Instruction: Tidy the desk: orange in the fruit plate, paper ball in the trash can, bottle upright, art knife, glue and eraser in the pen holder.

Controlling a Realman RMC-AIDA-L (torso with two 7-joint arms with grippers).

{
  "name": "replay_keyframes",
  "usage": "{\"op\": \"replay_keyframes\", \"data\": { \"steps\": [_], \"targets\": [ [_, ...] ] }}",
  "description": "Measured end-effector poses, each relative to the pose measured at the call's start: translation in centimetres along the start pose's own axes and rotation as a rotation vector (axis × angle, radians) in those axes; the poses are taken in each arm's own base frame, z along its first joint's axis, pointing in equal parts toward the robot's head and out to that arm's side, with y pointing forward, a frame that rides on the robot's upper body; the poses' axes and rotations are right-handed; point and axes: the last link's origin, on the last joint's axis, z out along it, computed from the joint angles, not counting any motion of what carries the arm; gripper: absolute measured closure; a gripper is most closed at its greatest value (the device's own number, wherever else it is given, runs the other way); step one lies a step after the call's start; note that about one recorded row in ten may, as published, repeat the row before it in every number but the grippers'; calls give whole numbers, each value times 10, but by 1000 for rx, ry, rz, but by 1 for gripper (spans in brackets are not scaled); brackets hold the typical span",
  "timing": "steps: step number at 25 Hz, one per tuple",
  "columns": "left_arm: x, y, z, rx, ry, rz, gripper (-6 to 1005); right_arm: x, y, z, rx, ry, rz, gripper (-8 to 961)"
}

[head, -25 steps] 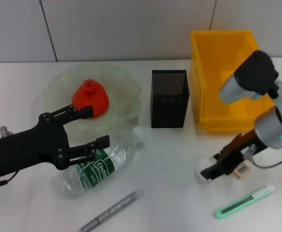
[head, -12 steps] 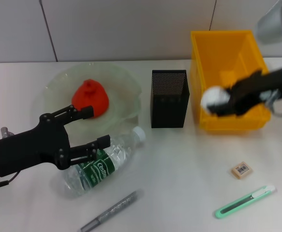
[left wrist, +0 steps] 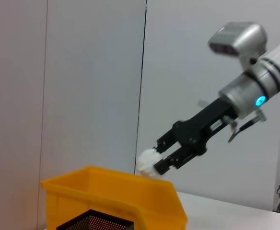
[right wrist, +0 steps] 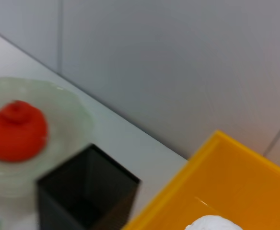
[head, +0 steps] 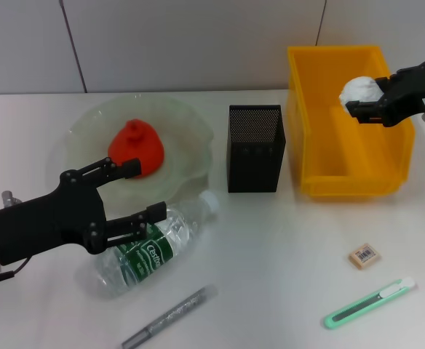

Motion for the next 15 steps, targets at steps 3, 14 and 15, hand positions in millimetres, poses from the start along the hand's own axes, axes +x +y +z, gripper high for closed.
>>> {"op": "replay_keyframes", "data": {
  "steps": [3, 14, 15],
  "targets": [
    [0, -1, 2, 1, 1, 0, 187, 10, -11, 14, 26, 3, 16, 412],
    [-1, 1, 6, -12, -10, -3, 189, 22, -18, 42, 28, 18, -8, 411],
    [-1, 1, 6, -12, -10, -3, 189, 22, -18, 42, 28, 18, -8, 399]
  ]
}}
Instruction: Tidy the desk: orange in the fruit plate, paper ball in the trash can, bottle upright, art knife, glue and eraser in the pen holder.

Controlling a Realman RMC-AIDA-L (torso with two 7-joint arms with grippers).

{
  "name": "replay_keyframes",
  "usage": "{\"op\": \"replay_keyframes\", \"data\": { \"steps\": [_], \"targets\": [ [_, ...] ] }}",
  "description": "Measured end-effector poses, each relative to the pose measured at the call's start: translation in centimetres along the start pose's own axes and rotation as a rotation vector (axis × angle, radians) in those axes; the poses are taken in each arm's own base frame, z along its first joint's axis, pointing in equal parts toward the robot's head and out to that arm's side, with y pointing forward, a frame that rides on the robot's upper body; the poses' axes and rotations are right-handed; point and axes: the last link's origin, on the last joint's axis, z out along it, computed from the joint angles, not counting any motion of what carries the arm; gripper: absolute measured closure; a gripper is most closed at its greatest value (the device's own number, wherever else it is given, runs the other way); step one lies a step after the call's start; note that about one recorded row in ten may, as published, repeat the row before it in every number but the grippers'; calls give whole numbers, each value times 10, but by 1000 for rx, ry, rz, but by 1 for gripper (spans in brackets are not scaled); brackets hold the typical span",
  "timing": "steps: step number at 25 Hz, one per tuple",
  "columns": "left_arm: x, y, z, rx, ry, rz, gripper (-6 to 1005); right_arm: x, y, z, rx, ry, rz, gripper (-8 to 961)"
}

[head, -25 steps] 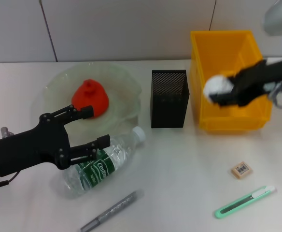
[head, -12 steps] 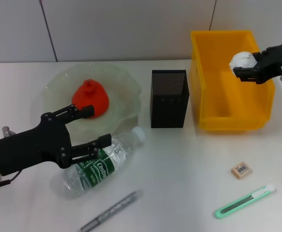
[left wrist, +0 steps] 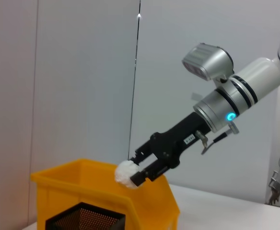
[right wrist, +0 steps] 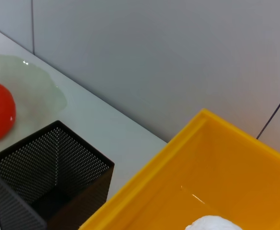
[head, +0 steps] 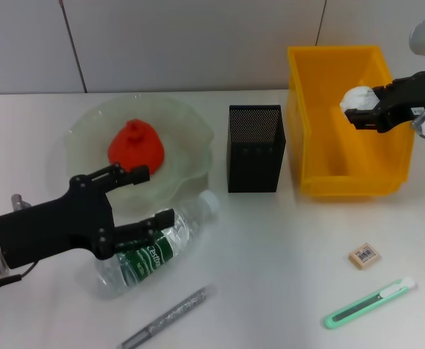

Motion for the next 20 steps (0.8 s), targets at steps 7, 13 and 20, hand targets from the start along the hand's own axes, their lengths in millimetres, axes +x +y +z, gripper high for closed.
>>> {"op": "replay_keyframes", "data": {
  "steps": [7, 13, 20],
  "targets": [
    [-4, 3, 3, -14, -24, 3, 190, -1, 0, 0, 3, -6, 0, 314],
    [-4, 2, 3, -10, -24, 5, 191, 0, 1, 0, -2, -12, 10, 248],
    [-5, 2, 3, -7, -24, 4, 192, -3, 2, -19, -49, -208, 80, 248]
  ]
}}
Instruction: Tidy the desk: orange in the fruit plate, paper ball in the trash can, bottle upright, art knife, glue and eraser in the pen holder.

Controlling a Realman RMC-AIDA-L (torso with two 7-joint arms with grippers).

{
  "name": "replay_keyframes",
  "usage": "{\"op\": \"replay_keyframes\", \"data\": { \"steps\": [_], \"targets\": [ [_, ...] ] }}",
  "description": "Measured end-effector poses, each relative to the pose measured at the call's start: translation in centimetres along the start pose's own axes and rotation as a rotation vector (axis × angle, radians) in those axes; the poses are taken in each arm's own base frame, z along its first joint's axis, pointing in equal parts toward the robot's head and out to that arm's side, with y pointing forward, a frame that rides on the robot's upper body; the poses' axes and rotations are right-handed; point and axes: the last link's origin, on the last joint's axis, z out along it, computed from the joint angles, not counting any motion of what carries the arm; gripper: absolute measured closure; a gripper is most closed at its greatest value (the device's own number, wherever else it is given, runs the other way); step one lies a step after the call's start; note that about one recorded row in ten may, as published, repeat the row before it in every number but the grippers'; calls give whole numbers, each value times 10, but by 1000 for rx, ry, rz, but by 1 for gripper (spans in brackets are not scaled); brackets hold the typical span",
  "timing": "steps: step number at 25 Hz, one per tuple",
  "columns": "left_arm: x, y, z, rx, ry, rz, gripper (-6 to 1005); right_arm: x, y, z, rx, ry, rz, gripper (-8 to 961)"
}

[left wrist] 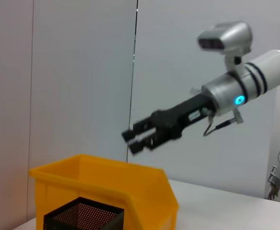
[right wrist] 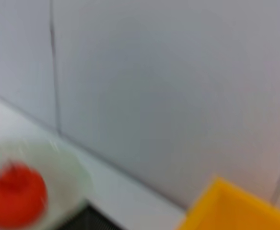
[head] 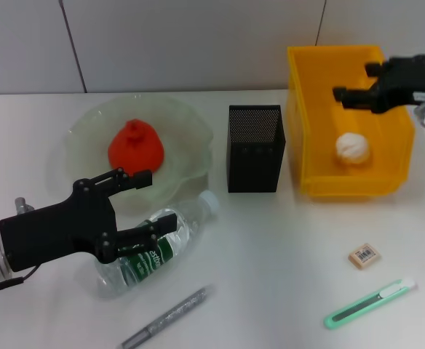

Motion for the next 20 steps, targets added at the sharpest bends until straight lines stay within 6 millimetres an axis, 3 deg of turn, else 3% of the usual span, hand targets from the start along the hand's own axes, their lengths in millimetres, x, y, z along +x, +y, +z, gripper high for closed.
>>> {"op": "replay_keyframes", "data": {
  "steps": [4, 8, 13, 19, 20],
  "targets": [
    [0, 0, -1, 5, 1, -2, 193, 1, 5, -29, -92, -210, 10, 248],
    [0, -2, -2, 21, 9, -7, 193, 12, 10, -46, -156, -273, -20, 247],
    [0, -3, -2, 28, 11, -15, 194, 49, 13, -74, -260, -374, 17, 247],
    [1, -6, 2, 45, 10, -36, 195, 109, 16, -111, -306, -516, 17, 247],
    [2, -7, 3, 50, 9, -36, 195, 109, 16, -111, -306, -516, 17, 247]
  ]
}}
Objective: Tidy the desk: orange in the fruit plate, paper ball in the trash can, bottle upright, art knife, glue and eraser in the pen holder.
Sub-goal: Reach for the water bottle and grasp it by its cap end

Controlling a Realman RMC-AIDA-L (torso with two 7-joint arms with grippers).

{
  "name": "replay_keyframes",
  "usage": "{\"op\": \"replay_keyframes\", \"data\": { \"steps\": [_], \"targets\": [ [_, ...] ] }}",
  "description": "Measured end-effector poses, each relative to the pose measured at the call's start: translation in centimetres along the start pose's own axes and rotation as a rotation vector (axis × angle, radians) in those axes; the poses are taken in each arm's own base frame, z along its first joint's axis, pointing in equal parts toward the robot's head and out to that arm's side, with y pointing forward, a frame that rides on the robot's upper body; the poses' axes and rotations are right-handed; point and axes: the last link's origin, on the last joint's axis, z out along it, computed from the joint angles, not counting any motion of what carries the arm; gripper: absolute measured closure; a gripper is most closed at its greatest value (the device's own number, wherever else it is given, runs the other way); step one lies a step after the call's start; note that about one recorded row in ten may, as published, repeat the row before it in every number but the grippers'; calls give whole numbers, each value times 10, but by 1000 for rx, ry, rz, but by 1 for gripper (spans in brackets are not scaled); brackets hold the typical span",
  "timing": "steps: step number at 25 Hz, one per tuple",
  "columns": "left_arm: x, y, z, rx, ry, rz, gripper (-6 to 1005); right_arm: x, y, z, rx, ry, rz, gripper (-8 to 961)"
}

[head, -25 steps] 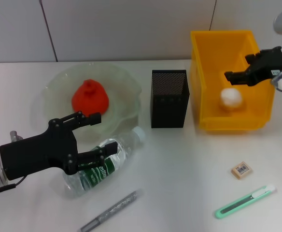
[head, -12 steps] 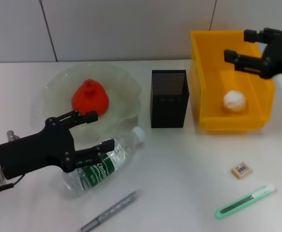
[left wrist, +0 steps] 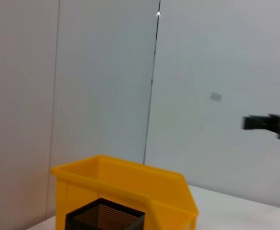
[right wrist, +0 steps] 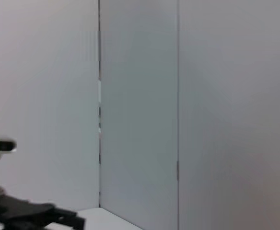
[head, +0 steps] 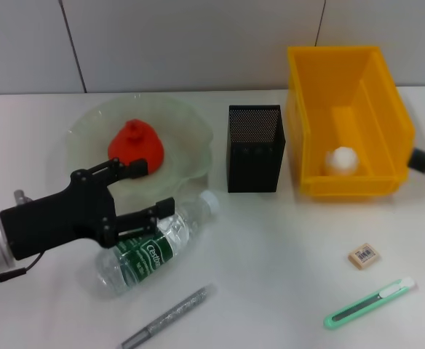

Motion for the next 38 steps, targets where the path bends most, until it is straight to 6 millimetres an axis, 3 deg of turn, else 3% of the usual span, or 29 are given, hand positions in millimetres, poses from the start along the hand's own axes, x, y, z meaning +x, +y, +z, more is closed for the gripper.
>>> {"op": "replay_keyframes", "data": {
  "steps": [10, 13, 19, 29, 38],
  "targets": [
    [3, -11, 18, 42, -29, 0, 197, 31, 21, -42, 40, -52, 34, 247],
    [2, -10, 36, 24, -78, 10, 198, 36, 24, -47, 53, -47, 45, 247],
    [2, -6, 66, -17, -234, 46, 199, 46, 26, -39, 29, 10, 79, 246],
    [21, -5, 92, 18, -330, 63, 200, 63, 26, -18, -44, 124, 140, 246],
    [23, -13, 119, 93, -452, 97, 202, 65, 27, -16, -53, 132, 144, 248]
  ]
}}
